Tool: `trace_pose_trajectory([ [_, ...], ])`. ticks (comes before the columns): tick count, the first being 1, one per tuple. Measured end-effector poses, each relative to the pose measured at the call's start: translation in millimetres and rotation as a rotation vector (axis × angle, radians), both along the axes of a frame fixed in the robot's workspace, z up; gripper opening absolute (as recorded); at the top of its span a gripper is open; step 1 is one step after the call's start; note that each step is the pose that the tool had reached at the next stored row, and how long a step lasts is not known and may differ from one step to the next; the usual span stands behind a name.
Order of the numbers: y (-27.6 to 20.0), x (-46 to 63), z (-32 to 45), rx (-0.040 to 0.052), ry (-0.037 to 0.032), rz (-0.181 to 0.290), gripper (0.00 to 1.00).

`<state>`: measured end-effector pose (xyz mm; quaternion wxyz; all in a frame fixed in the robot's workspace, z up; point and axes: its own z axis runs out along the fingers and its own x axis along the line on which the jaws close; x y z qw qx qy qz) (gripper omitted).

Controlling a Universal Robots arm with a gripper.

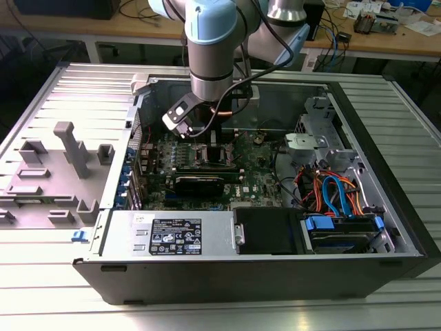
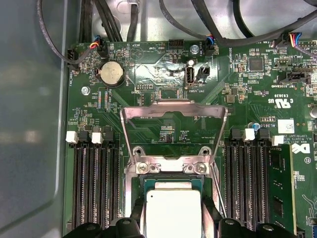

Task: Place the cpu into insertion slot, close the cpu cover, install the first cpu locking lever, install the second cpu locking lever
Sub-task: 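Place the cpu into insertion slot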

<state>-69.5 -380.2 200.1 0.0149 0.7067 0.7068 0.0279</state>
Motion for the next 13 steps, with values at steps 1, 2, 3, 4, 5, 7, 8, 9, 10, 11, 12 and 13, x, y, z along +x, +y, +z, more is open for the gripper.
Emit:
trace_pose_trajectory([
  [1,0.1,0.0,-0.1,0.0001,-0.0002,0.0,0.54],
  [2,0.1,0.0,-0.1,0.0001,-0.0002,0.0,0.54],
  [3,0.1,0.0,-0.1,0.0001,-0.0002,0.0,0.54],
  [4,0.1,0.0,-0.1,0.0001,-0.0001,0.0,0.54],
  [5,0.1,0.1,-0.1,0.0002,-0.0002,0.0,0.54],
  [7,0.2,0.0,-0.1,0.0001,-0.0003,-0.001,0.54],
  [8,0.7,0.0,-0.2,0.0004,-0.0004,-0.001,0.54],
  [9,1.2,0.1,-0.3,0.0002,-0.0003,-0.001,0.54],
  [10,1.3,0.1,-0.3,0.0001,-0.0002,-0.001,0.54],
  [11,1.3,0.0,-0.3,0.0001,-0.0002,-0.001,0.54],
  [12,1.3,0.1,-0.4,0.0,-0.0002,-0.001,0.54],
  [13,1.3,0.0,-0.4,-0.0001,-0.0001,-0.001,0.54],
])
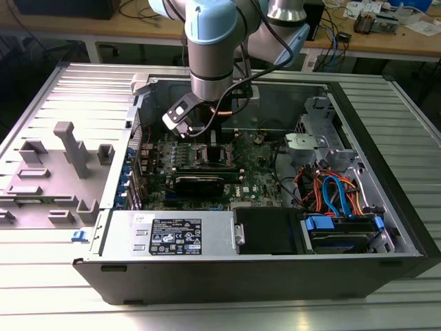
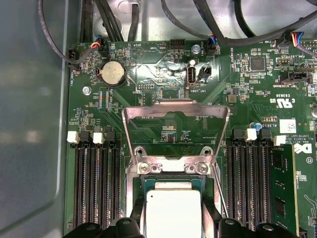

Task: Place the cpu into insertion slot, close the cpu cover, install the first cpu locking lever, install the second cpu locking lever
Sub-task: 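Place the cpu into insertion slot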

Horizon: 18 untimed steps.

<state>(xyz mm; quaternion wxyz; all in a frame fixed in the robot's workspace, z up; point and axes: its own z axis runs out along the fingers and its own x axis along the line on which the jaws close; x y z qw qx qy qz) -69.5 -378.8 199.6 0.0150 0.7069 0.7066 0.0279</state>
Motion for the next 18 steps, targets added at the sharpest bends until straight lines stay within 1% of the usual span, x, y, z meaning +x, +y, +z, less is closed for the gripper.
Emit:
trace_pose_trajectory([
  [11,-0.1,0.0,-3.4,-0.0001,0.0,0.0,0.54],
  [18,0.0,0.0,-4.1,0.0002,-0.0001,0.0,0.54],
])
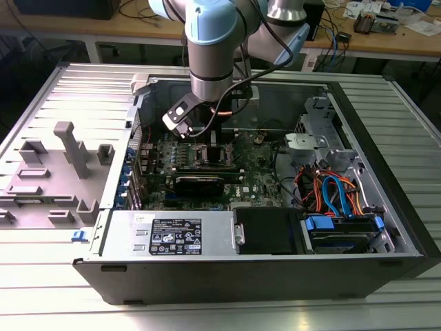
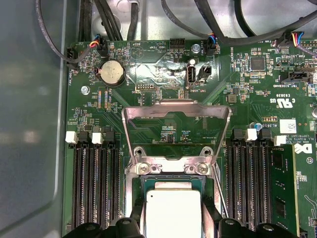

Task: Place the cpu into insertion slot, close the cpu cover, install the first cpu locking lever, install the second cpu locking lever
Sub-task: 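Place the cpu into insertion slot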

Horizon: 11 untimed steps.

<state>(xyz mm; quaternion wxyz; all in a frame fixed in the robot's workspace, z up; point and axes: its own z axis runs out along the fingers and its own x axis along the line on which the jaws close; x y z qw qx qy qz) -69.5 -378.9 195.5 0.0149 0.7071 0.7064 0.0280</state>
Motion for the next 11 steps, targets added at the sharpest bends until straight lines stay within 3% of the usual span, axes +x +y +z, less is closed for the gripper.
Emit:
trace_pose_trajectory([
  [7,0.0,0.0,-0.1,0.0001,0.0,0.0,0.54],
  [11,0.1,0.0,-0.3,0.0004,-0.0003,0.0,0.6],
])
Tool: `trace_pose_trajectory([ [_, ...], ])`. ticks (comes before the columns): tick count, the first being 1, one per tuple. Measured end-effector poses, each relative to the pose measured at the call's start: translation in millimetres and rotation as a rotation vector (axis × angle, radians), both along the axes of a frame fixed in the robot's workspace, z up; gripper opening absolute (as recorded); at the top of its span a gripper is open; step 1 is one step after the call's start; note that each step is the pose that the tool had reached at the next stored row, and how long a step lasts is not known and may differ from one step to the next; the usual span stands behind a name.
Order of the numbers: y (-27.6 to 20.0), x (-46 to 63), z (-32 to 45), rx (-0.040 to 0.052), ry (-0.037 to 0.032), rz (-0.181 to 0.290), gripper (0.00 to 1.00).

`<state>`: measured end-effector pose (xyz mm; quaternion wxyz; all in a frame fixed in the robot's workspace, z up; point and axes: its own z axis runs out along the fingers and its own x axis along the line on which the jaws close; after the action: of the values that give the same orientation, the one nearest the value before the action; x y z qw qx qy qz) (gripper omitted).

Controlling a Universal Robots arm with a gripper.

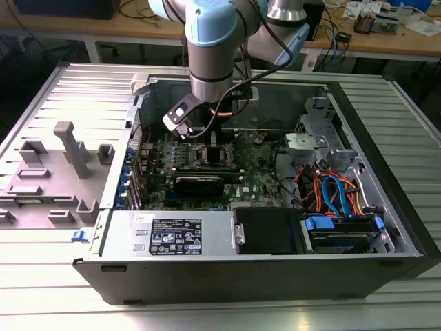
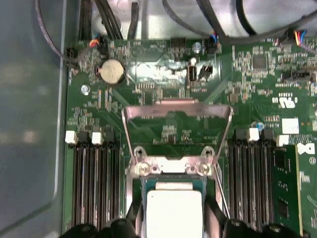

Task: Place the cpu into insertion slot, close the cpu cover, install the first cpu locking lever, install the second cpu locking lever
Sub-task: 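Place the cpu into insertion slot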

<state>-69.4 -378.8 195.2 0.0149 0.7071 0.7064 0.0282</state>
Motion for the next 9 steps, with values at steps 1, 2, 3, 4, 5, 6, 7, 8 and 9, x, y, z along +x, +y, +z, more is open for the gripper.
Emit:
trace_pose_trajectory([
  [1,0.0,0.0,0.1,-0.0002,0.0003,0.0,0.6],
  [2,-0.1,0.0,0.1,-0.0003,0.0003,0.0,0.6],
  [3,-0.1,0.0,0.1,-0.0003,0.0003,0.0,0.6],
  [4,-0.1,0.0,0.1,-0.0003,0.0003,0.0,0.6],
  [5,0.0,0.0,0.3,0.0,0.0003,0.0,0.6],
  [6,0.0,-0.1,0.8,0.0005,0.0002,0.0,0.6],
  [7,0.0,0.0,1.4,0.0012,0.0001,0.0,0.6],
  [8,0.1,0.0,1.9,0.0012,0.0002,0.0,0.6],
  [9,0.0,0.0,2.4,0.0008,0.0006,0.0,0.6],
])
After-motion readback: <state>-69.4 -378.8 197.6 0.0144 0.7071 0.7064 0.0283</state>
